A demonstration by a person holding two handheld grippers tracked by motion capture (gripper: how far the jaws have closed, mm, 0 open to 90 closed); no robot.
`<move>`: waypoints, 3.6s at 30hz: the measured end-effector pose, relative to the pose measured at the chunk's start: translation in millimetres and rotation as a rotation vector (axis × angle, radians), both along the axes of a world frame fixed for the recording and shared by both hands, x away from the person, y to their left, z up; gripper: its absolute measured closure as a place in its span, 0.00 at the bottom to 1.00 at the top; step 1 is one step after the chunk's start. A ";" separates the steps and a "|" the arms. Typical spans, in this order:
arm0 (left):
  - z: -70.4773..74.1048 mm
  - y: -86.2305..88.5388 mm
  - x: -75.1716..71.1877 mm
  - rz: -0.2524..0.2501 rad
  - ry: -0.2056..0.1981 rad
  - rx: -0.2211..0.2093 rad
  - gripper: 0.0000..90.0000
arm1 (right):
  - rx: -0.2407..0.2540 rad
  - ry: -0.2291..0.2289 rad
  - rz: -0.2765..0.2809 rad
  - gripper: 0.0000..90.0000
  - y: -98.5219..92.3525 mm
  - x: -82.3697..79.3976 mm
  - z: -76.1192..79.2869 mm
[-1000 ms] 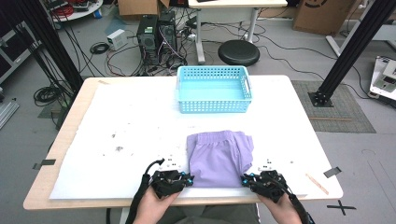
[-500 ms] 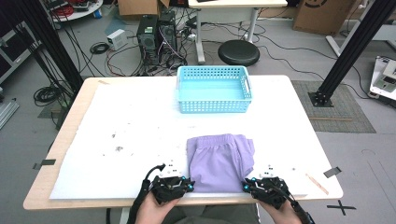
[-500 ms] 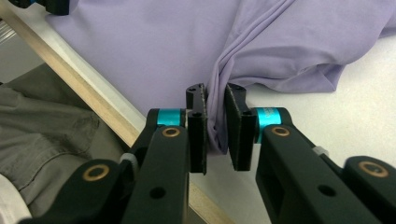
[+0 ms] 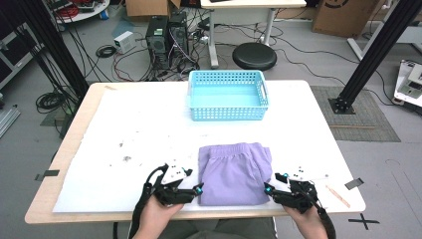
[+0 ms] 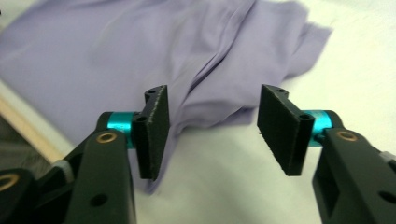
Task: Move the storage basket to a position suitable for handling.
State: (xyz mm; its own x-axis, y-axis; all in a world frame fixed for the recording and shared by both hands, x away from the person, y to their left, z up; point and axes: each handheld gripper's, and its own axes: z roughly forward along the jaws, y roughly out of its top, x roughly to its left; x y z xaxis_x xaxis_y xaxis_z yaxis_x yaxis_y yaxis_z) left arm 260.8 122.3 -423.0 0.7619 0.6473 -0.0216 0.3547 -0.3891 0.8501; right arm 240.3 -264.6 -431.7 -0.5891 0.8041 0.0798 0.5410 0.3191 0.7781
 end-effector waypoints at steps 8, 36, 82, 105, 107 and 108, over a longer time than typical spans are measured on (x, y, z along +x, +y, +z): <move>15.9 23.7 38.9 0.066 -0.079 -0.073 0.38 | 0.023 -0.111 -0.054 0.47 -10.6 23.9 20.2; 20.1 35.7 133.2 0.144 -0.093 -0.157 0.34 | 0.084 -0.211 -0.065 0.41 -1.6 143.8 46.2; -17.4 16.7 243.7 0.154 -0.008 -0.169 0.28 | -0.019 -0.110 -0.059 0.31 -2.9 256.5 5.0; -10.8 11.7 236.5 0.104 -0.011 -0.130 0.36 | -0.070 -0.127 -0.026 0.44 2.7 249.2 12.0; -10.1 11.6 235.2 0.103 -0.008 -0.126 0.37 | -0.072 -0.127 -0.024 0.44 2.8 246.9 12.3; -9.9 11.5 234.7 0.102 -0.011 -0.121 0.37 | -0.077 -0.129 -0.021 0.44 2.4 245.8 12.4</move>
State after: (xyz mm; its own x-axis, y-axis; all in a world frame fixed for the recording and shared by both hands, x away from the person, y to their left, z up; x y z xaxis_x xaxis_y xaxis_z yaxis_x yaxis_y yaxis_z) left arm 495.5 133.8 -433.0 0.6927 0.7148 -0.0962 0.3780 -0.2461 0.8925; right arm 486.1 -262.2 -419.3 -0.5733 0.8173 -0.0575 0.4456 0.3699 0.8153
